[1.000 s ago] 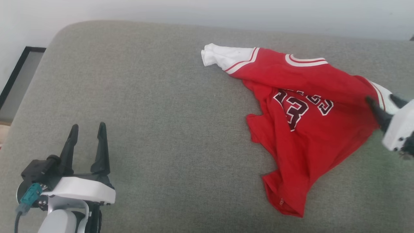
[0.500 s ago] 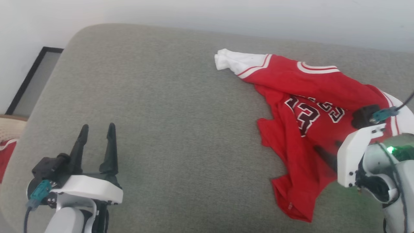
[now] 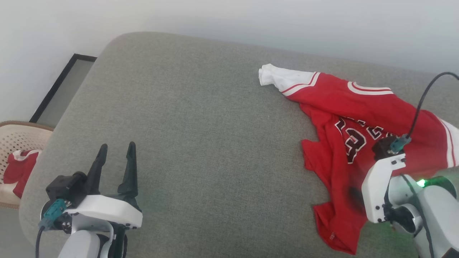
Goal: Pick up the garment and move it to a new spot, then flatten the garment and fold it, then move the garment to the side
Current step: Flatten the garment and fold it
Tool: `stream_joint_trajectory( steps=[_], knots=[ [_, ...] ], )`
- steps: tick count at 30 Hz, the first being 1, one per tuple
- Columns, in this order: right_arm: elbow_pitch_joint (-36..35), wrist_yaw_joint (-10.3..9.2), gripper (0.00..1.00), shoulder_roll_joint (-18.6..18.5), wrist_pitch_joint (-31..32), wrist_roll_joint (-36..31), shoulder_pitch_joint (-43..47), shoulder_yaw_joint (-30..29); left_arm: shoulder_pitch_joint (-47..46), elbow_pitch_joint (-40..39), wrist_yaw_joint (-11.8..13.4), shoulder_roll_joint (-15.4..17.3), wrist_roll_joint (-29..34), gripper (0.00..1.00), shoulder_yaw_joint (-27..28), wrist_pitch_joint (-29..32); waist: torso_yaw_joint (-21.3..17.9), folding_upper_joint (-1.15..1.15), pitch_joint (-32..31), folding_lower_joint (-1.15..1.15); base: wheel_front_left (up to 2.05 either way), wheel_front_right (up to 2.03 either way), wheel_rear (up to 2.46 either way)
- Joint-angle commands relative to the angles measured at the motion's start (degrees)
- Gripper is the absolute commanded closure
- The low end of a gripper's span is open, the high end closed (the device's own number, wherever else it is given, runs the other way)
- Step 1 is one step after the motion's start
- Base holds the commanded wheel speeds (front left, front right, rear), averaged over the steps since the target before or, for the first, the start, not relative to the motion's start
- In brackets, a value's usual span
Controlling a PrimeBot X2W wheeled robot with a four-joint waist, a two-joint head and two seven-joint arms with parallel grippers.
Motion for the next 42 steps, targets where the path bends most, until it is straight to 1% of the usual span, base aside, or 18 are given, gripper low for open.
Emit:
stream_joint_trajectory(
  steps=[1, 6, 8, 13, 14, 18, 20, 21, 24, 27, 29, 30, 31, 32, 33, 37, 42],
  knots=[
    [2.72, 0.02, 1.00, 0.80, 0.65, 0.81, 2.24, 2.54, 0.00, 0.44, -0.26, 0.02, 0.26, 0.00, 0.48, -0.33, -0.08, 0.00, -0.55, 0.00, 0.00, 0.00, 0.00],
    [1.75, 0.02, 1.00, -0.82, 1.43, 3.45, 2.01, 5.68, 1.32, 0.65, -0.32, 0.15, 0.33, 0.00, 1.63, -0.40, -1.02, 0.00, -1.67, 0.00, 0.00, 0.00, 0.00],
    [-0.17, 0.02, 1.00, -2.02, 2.24, 4.91, 2.31, 7.14, 1.75, 0.34, -0.32, 0.27, 0.28, 0.00, 2.33, -0.41, -1.59, 0.00, -2.04, 0.00, 0.00, 0.00, 0.00],
    [-6.77, 0.00, 1.00, -6.58, 5.29, 8.67, 3.77, 9.94, 3.42, -0.60, -0.16, 0.46, 0.22, 0.00, 3.99, -0.42, -3.26, 0.00, -2.70, 0.00, 0.00, 0.00, 0.00],
    [-6.77, 0.00, 1.00, -6.58, 5.29, 8.67, 3.77, 9.94, 3.42, -0.60, -0.16, 0.46, 0.22, 0.00, 3.99, -0.42, -3.26, 0.00, -2.70, 0.00, 0.00, 0.00, 0.00],
    [-12.92, 0.01, 1.00, -10.33, 9.50, 12.64, 6.65, 11.22, 4.38, -1.29, -0.18, 0.48, 0.29, 0.00, 4.92, -0.42, -4.43, 0.00, -2.99, 0.00, 0.00, 0.00, 0.00],
    [-16.08, 0.00, 1.00, -12.49, 11.69, 14.38, 8.60, 11.15, 4.91, -1.66, -0.13, 0.42, 0.31, 0.00, 5.38, -0.42, -4.99, 0.00, -2.95, 0.00, 0.00, 0.00, 0.00],
    [-18.63, 0.00, 1.00, -14.45, 13.57, 15.46, 10.82, 10.54, 5.07, -2.00, -0.07, 0.32, 0.42, 0.00, 5.70, -0.42, -5.45, 0.00, -2.80, 0.00, 0.00, 0.00, 0.00],
    [-21.48, 0.00, 1.00, -16.32, 15.60, 16.76, 14.41, 8.62, 5.09, -2.49, -0.09, 0.24, 0.47, 0.00, 6.12, -0.42, -6.04, 0.00, -2.50, 0.00, 0.00, 0.00, 0.00],
    [-22.79, 0.00, 1.00, -16.18, 15.86, 16.50, 17.46, 6.45, 5.22, -2.60, -0.20, 0.13, 0.50, 0.00, 6.47, -0.43, -6.57, 0.00, -2.17, 0.00, 0.00, 0.00, 0.00],
    [-22.73, 0.00, 1.00, -15.04, 15.43, 16.16, 18.85, 5.38, 5.12, -2.62, -0.25, 0.00, 0.59, 0.00, 6.61, -0.43, -6.85, 0.00, -1.95, 0.00, 0.00, 0.00, 0.00],
    [-22.53, 0.00, 0.89, -14.47, 14.96, 15.95, 19.20, 5.13, 5.02, -2.61, -0.31, -0.05, 0.65, 0.00, 6.55, -0.43, -6.99, 0.00, -1.80, 0.00, 0.00, 0.00, 0.00],
    [-22.08, 0.01, 0.83, -13.75, 14.76, 15.81, 19.63, 4.92, 4.89, -2.59, -0.44, -0.07, 0.61, 0.00, 6.46, -0.43, -7.12, 0.00, -1.66, 0.00, 0.00, 0.00, 0.00],
    [-21.66, 0.01, 0.66, -13.20, 14.25, 15.16, 19.79, 4.73, 4.70, -2.58, -0.62, -0.08, 0.51, 0.00, 6.37, -0.43, -7.21, 0.00, -1.49, 0.00, 0.00, 0.00, 0.00],
    [-21.32, 0.00, 0.00, -12.66, 13.54, 14.39, 19.59, 4.54, 4.44, -2.54, -0.60, 0.06, 0.52, 0.00, 6.26, -0.39, -7.35, 0.00, -1.28, 0.00, 0.00, 0.00, 0.00],
    [-20.13, -0.07, 0.00, -10.64, 11.72, 13.42, 18.19, 3.62, 3.06, -2.52, -1.43, 0.81, -0.09, 0.00, 5.84, 0.89, -8.15, 0.00, -0.46, 0.00, 0.00, 0.00, 0.00],
    [-22.64, -0.05, 0.00, -9.25, 9.37, 13.27, 16.66, 1.35, 0.67, -3.06, -2.39, 2.07, -0.80, 0.00, 5.22, 3.79, -9.81, 0.00, 0.15, 0.00, 0.00, 0.00, 0.00]
  ],
)
